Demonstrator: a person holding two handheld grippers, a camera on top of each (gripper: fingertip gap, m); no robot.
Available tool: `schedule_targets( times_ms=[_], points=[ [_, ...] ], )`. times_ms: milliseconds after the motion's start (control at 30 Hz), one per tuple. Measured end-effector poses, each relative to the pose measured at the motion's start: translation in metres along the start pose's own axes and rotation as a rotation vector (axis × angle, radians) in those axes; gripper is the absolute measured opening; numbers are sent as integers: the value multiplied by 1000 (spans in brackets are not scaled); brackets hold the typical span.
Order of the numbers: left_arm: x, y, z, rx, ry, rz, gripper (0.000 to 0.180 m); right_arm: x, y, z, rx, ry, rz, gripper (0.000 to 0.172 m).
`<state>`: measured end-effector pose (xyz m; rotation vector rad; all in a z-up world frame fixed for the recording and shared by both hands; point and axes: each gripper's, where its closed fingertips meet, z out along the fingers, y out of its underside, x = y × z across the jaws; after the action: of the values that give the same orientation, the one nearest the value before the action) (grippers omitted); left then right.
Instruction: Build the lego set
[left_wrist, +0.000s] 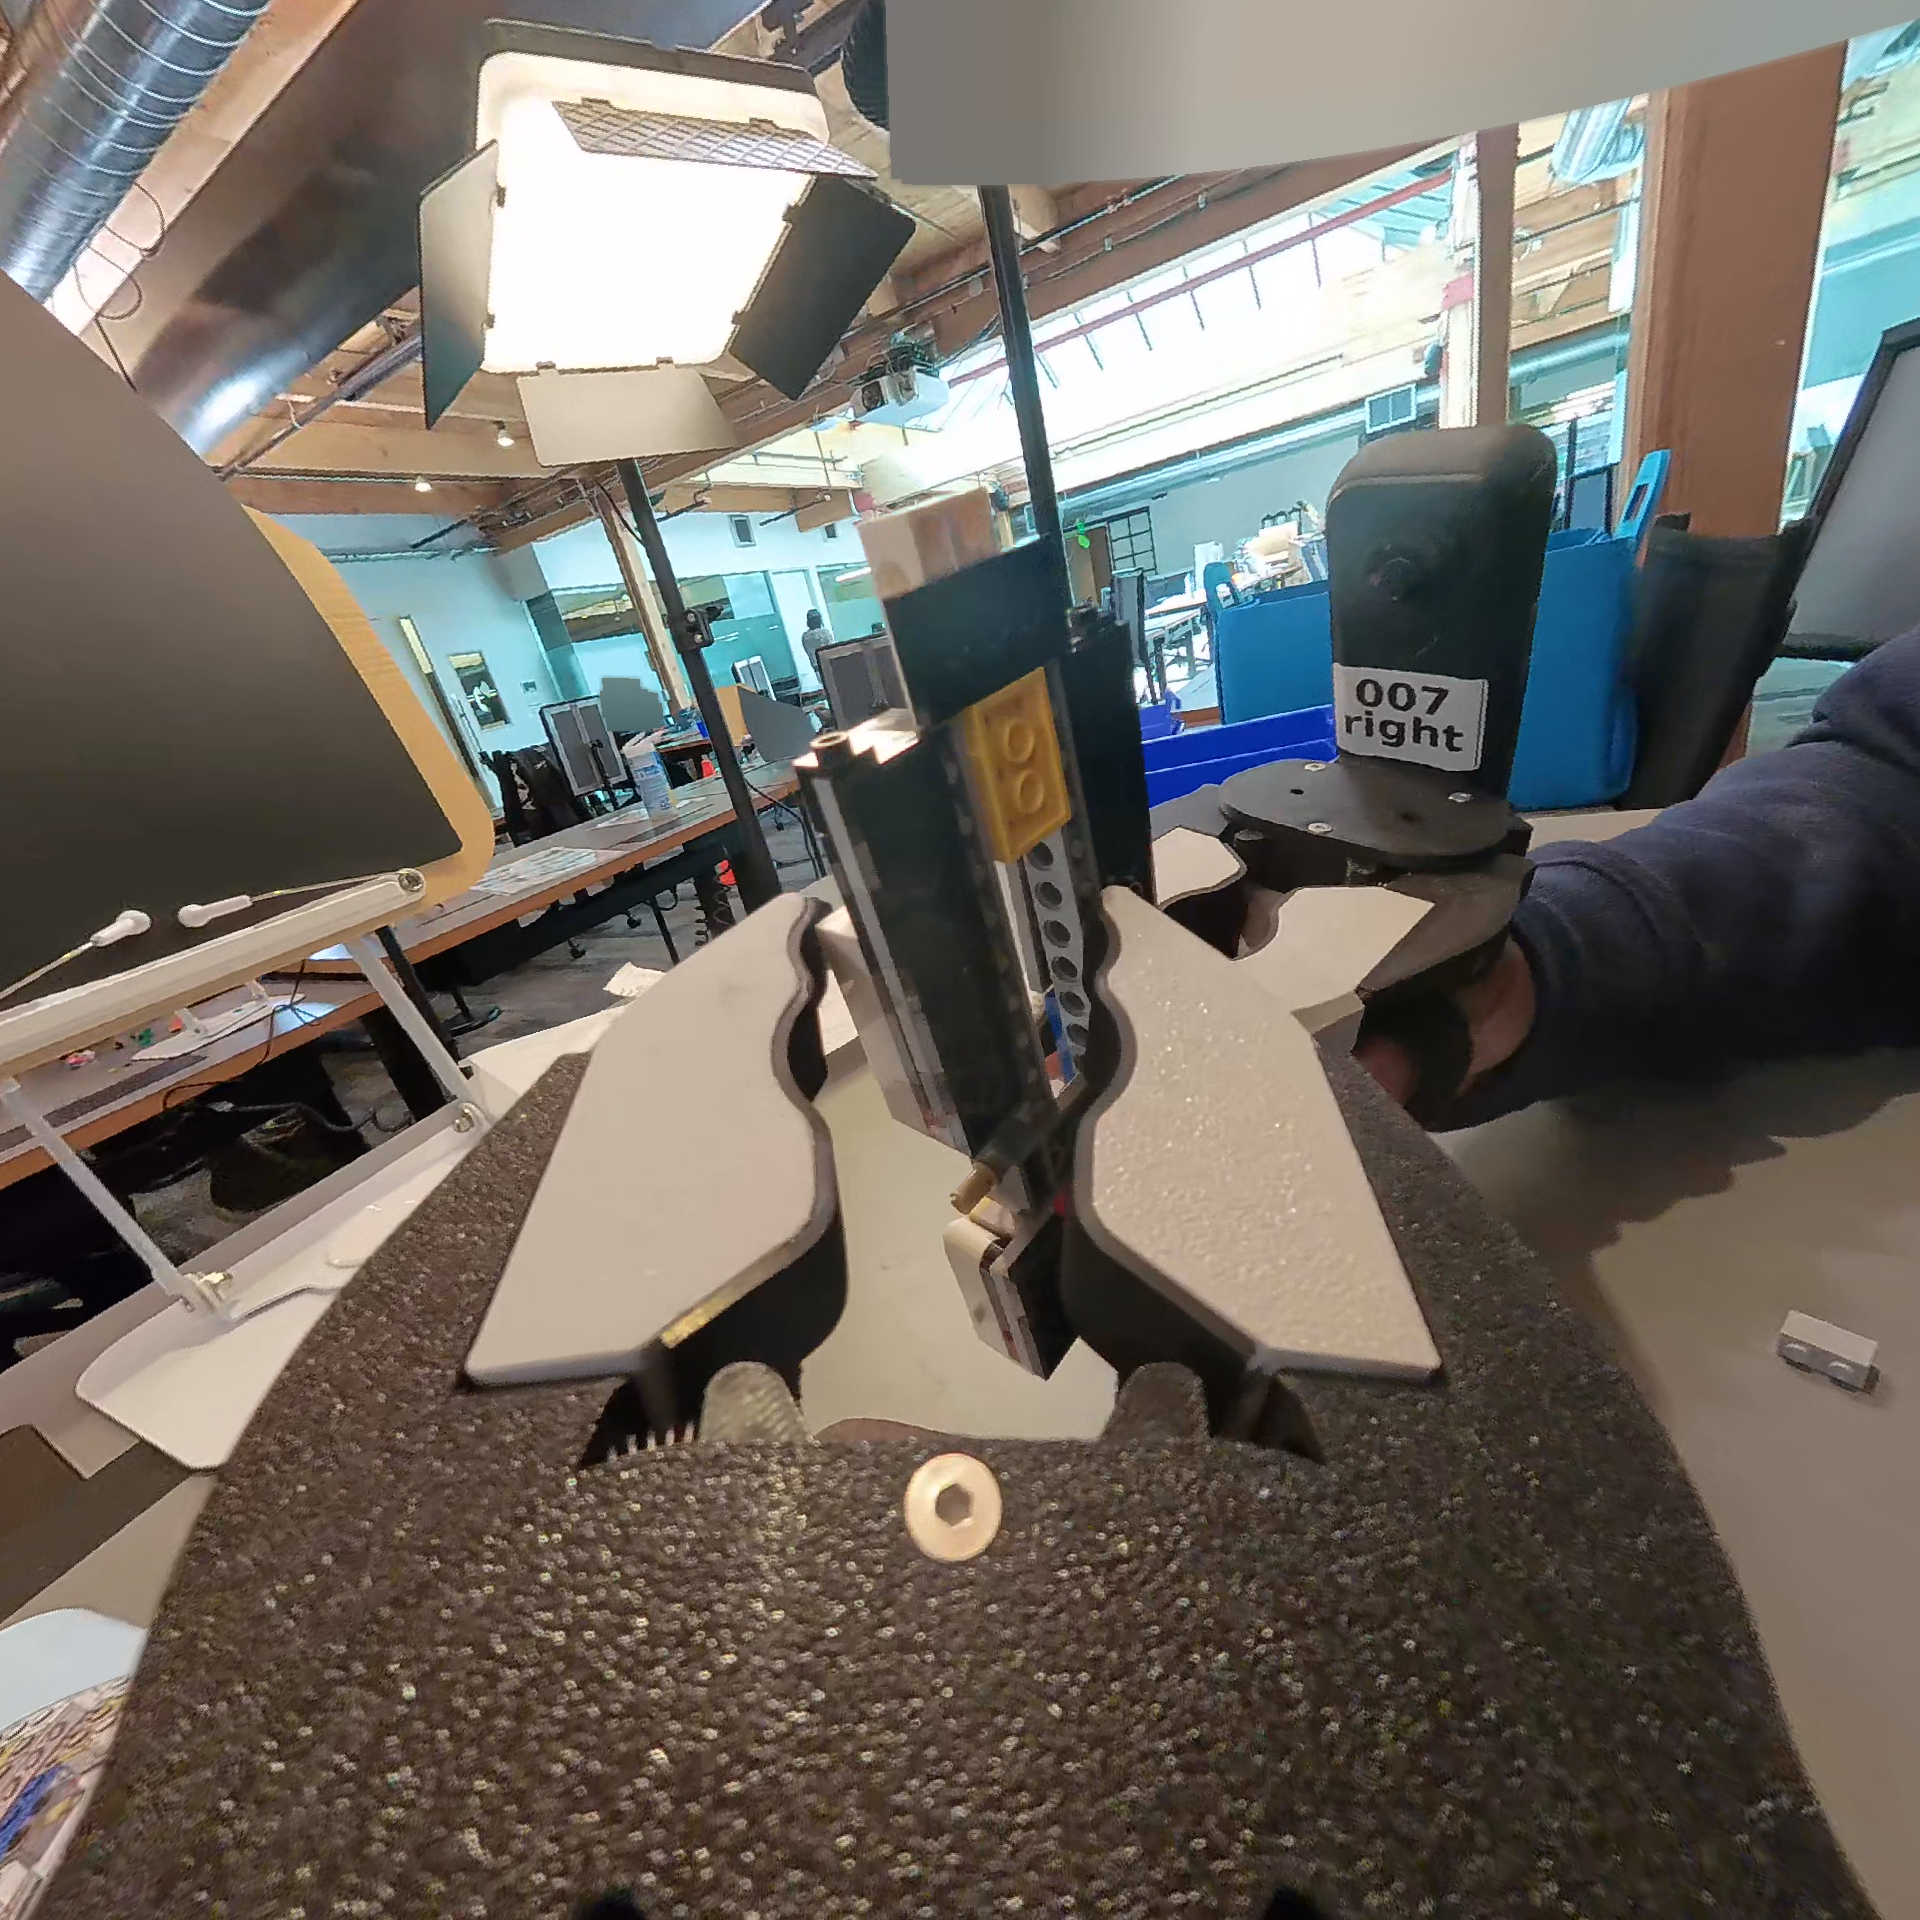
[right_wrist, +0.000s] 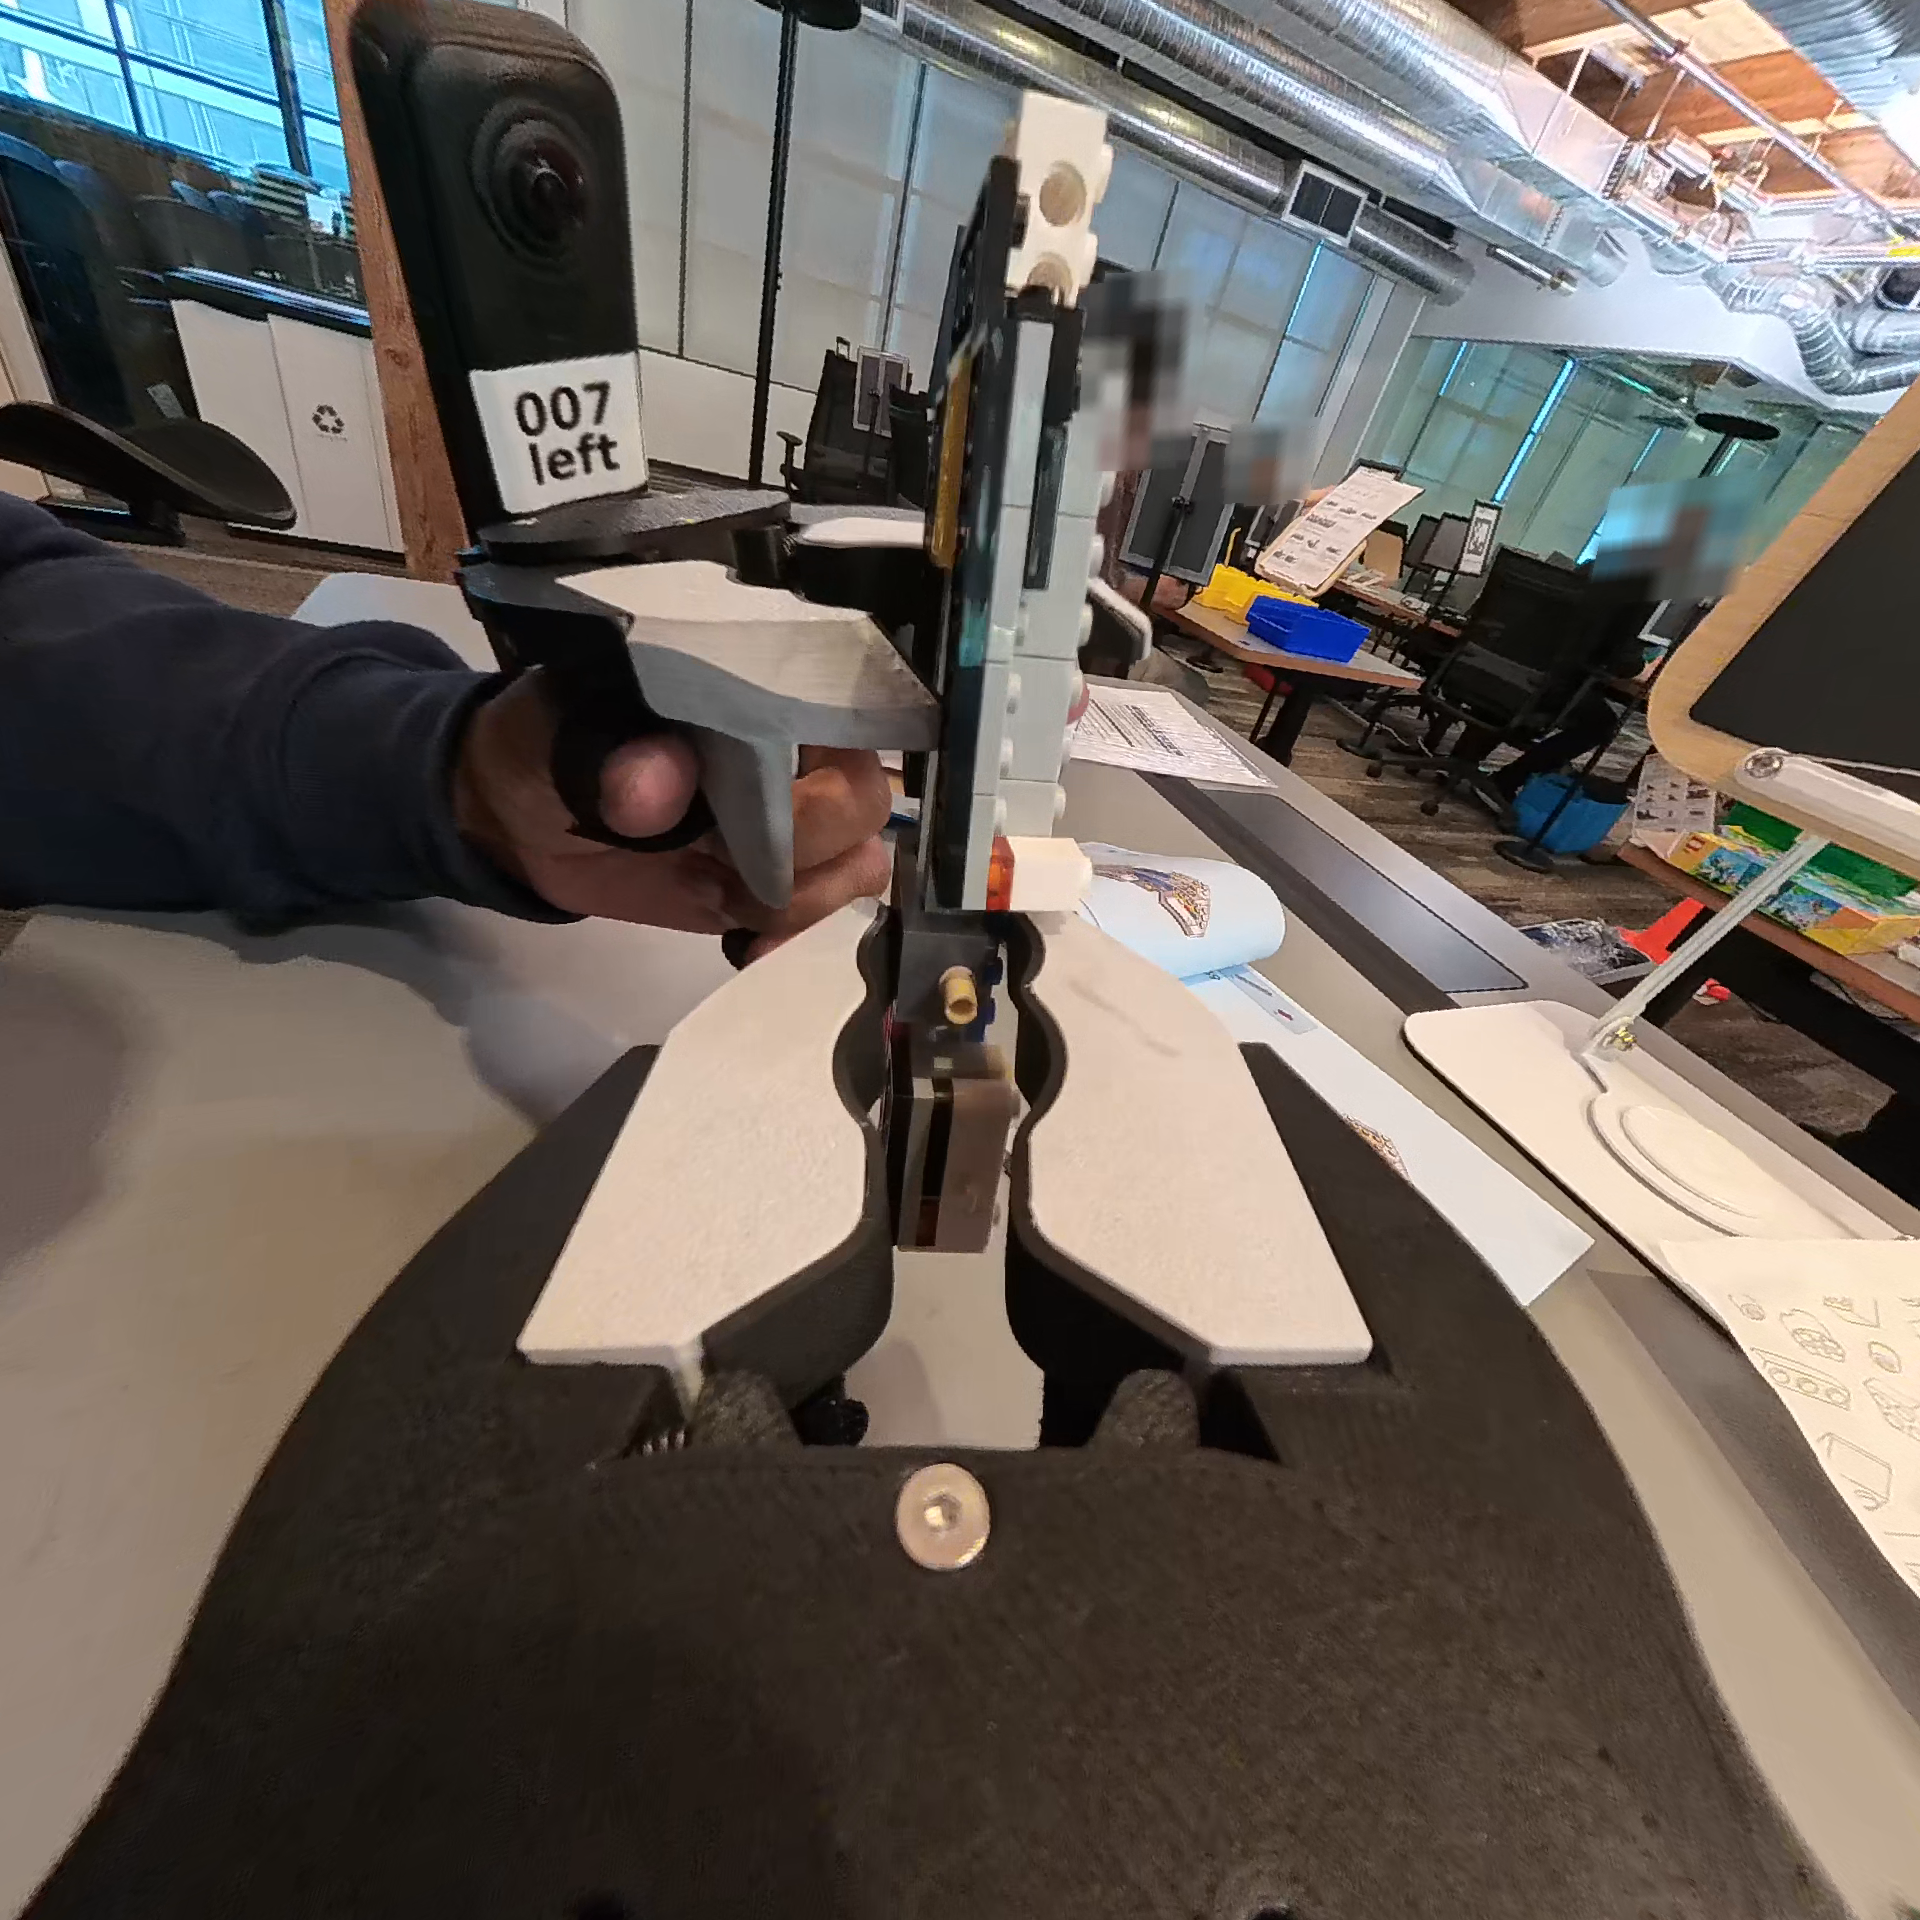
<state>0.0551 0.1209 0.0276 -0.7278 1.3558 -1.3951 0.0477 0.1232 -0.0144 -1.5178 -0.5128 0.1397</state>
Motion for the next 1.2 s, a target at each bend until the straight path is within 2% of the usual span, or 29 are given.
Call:
schedule_targets(
  times_ms=[200,700,867,967,1200],
  points=[
    [1,1,-1,0,2,27,47,1,2,0,-16,25,-93,20],
    [34,-20,-14,183,17,348,44,-20,-15,-7,55,13,-472,21],
    [41,-18,-12,181,16,387,47,-20,-17,-9,81,54,-547,22],
    [45,-17,-12,173,3,449,39,-20,-16,-8,82,50,-563,23],
    [51,-17,-12,164,-16,559,36,-22,-16,-9,112,44,-583,23]
  ],
)
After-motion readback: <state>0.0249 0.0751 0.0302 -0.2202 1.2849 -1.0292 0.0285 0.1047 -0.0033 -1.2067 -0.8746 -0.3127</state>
